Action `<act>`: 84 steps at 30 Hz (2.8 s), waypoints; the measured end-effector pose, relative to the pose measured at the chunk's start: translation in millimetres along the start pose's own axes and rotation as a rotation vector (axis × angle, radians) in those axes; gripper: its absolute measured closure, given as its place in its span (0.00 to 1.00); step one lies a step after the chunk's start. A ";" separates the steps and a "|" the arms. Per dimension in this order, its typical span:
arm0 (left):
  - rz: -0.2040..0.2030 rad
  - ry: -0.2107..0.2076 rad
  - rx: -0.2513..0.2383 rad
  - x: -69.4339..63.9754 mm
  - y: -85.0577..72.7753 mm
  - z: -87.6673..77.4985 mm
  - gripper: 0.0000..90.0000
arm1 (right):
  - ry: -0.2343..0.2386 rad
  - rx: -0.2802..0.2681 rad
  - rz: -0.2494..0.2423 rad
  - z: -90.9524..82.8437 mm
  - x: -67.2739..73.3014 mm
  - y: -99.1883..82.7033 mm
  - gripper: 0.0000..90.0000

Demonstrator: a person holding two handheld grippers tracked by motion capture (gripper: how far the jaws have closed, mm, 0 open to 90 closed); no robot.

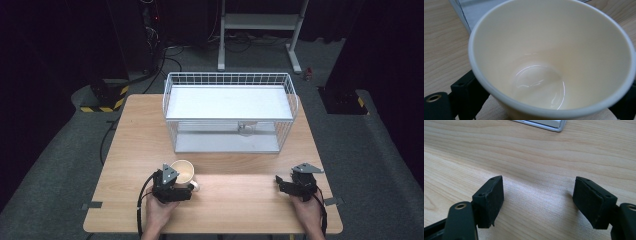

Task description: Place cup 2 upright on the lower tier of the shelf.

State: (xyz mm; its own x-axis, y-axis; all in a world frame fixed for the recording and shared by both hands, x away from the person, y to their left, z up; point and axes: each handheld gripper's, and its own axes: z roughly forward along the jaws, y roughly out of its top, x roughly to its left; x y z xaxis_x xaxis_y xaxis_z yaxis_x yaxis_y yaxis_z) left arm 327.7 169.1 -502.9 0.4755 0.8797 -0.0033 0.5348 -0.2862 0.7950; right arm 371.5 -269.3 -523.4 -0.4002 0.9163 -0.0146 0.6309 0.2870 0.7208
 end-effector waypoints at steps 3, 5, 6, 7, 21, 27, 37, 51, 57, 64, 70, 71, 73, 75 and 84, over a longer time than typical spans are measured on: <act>-0.004 0.004 -0.004 -1.0 -0.1 0.6 0.09 | 0.000 0.000 -0.004 0.0 -0.3 0.0 0.28; -0.004 0.003 -0.009 -1.5 0.0 1.3 0.09 | -0.001 0.002 -0.001 -0.1 -0.1 0.0 0.28; -0.004 0.003 -0.009 -1.5 0.0 1.3 0.09 | -0.001 0.002 -0.001 -0.1 -0.1 0.0 0.28; -0.005 0.005 -0.009 -1.6 0.1 1.4 0.09 | -0.001 0.002 0.000 -0.1 -0.1 0.0 0.28; 0.002 0.009 -0.016 -8.4 2.5 4.1 0.09 | -0.001 0.001 -0.002 -0.2 -0.3 -0.1 0.28; -0.007 -0.001 -0.024 -8.4 7.4 4.2 0.09 | 0.001 -0.001 -0.004 0.0 -0.4 -0.1 0.28; -0.002 -0.014 -0.030 -10.5 20.0 5.4 0.09 | -0.001 0.001 -0.004 -0.1 -0.4 -0.1 0.28; 0.018 -0.033 -0.029 -12.4 45.1 14.3 0.09 | 0.001 -0.001 -0.007 0.1 -0.5 -0.1 0.28; 0.019 -0.034 -0.024 -10.2 58.2 22.5 0.09 | 0.001 -0.001 -0.008 0.1 -0.5 0.0 0.28; 0.013 -0.022 -0.027 -8.1 71.5 32.1 0.09 | 0.001 0.000 -0.006 0.0 -0.3 0.0 0.28; 0.012 -0.005 -0.018 -6.4 81.4 43.8 0.09 | 0.002 0.000 -0.005 -0.1 -0.2 -0.1 0.28; 0.009 -0.004 -0.018 -6.0 82.2 45.3 0.09 | 0.002 0.000 -0.005 -0.1 -0.2 0.0 0.28; 0.003 -0.009 -0.021 -5.0 84.0 49.4 0.09 | 0.001 0.000 -0.006 -0.1 -0.3 0.0 0.28; 0.014 0.000 -0.012 -4.9 86.4 54.8 0.09 | 0.002 0.000 -0.005 -0.1 -0.2 0.0 0.28; -0.012 0.024 0.001 -1.8 89.6 73.9 0.09 | 0.002 0.000 -0.006 0.0 -0.3 -0.1 0.28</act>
State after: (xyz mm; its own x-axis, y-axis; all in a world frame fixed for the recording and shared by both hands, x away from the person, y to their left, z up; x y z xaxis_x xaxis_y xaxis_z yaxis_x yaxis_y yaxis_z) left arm 426.4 113.8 -476.4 0.4523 0.8918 0.0012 0.5415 -0.2757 0.7942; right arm 371.5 -269.6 -523.5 -0.4050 0.9141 -0.0178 0.6284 0.2924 0.7208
